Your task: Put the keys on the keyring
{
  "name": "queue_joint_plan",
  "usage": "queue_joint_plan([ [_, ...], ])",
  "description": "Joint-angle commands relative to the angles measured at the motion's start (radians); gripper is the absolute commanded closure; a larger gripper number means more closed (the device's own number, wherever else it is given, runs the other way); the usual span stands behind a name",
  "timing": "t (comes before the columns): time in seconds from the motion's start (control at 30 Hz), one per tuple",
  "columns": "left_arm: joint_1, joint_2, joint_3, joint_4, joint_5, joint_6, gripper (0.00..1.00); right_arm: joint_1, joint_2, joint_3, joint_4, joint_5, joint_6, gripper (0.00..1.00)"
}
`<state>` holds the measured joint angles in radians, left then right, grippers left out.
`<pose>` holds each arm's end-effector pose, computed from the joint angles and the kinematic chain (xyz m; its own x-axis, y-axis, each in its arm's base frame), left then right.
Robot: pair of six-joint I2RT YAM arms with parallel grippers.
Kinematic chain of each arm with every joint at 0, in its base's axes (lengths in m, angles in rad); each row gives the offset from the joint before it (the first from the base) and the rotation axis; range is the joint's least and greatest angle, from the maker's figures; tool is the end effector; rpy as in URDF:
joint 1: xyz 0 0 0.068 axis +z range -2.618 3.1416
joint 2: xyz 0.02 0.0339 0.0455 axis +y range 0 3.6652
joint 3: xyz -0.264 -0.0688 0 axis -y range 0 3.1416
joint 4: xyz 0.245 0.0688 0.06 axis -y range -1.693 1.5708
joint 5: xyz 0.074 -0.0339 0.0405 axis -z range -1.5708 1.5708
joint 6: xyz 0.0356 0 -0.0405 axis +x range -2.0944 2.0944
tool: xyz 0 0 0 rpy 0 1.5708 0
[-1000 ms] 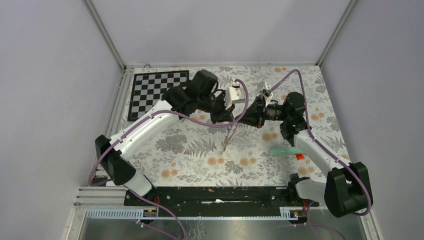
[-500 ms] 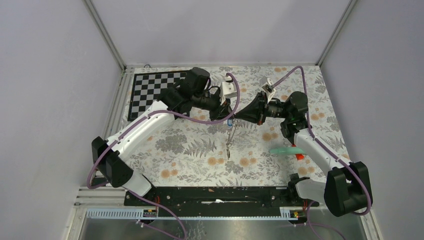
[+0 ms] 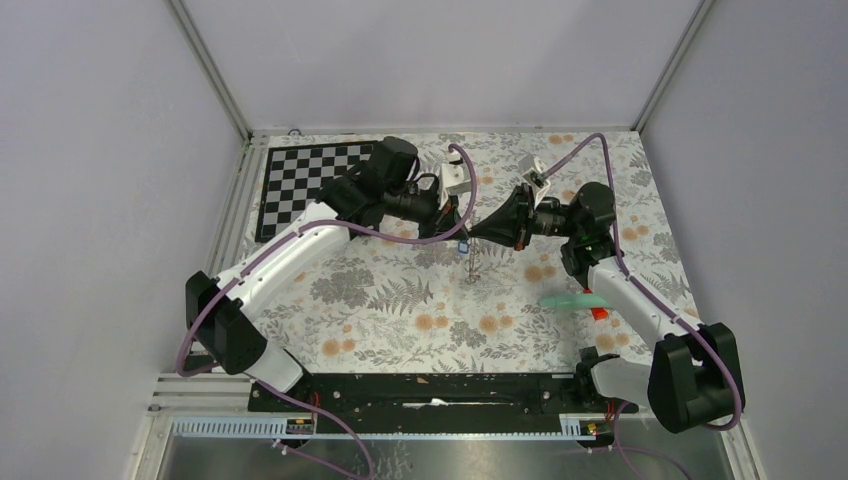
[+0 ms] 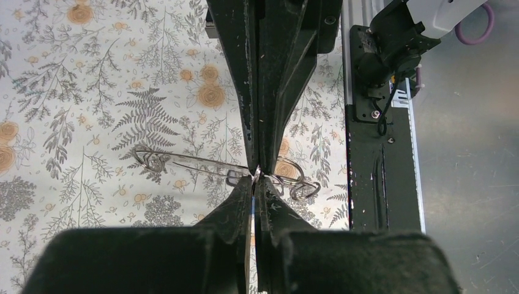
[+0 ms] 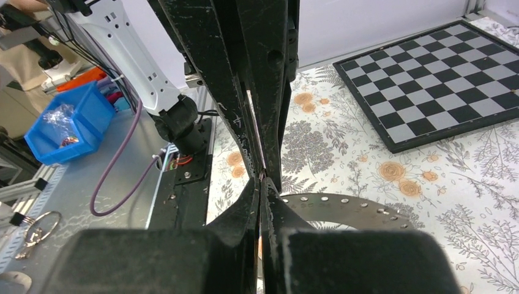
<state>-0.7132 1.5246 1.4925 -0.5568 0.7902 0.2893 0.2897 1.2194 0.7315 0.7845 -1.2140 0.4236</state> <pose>0.2383 -0.2396 0.3743 -0.1438 0.3899 -0.9096 0.9894 0.0359 -0.1410 0.2361 0.1052 0.3248 -0.1387 0.1085 -0.9844 -0.9890 0.0375 0.1434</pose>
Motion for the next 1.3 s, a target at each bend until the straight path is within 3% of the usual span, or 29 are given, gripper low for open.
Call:
queue_joint_plan([
  [0.0,0.000,-0.026,0.001,0.047,0.010,0.008,1.00,0.001,-0.036,0.024,-0.093,0.006,-0.158,1.00],
  [0.17,-0.001,-0.025,0.063,-0.063,-0.103,0.062,1.00,0.001,-0.050,0.067,-0.325,0.033,-0.337,0.80],
  [0.33,-0.040,0.039,0.203,-0.271,-0.283,0.115,1.00,0.000,-0.062,0.086,-0.381,0.049,-0.376,0.58],
  [0.47,-0.085,0.057,0.246,-0.325,-0.393,0.111,1.00,0.000,-0.069,0.079,-0.359,0.052,-0.358,0.52],
  [0.6,-0.131,0.066,0.279,-0.354,-0.464,0.103,1.00,0.001,-0.066,0.059,-0.281,0.068,-0.300,0.50],
  [1.27,-0.141,0.076,0.278,-0.320,-0.302,0.047,1.00,0.003,-0.040,-0.016,-0.058,-0.013,-0.150,0.54],
])
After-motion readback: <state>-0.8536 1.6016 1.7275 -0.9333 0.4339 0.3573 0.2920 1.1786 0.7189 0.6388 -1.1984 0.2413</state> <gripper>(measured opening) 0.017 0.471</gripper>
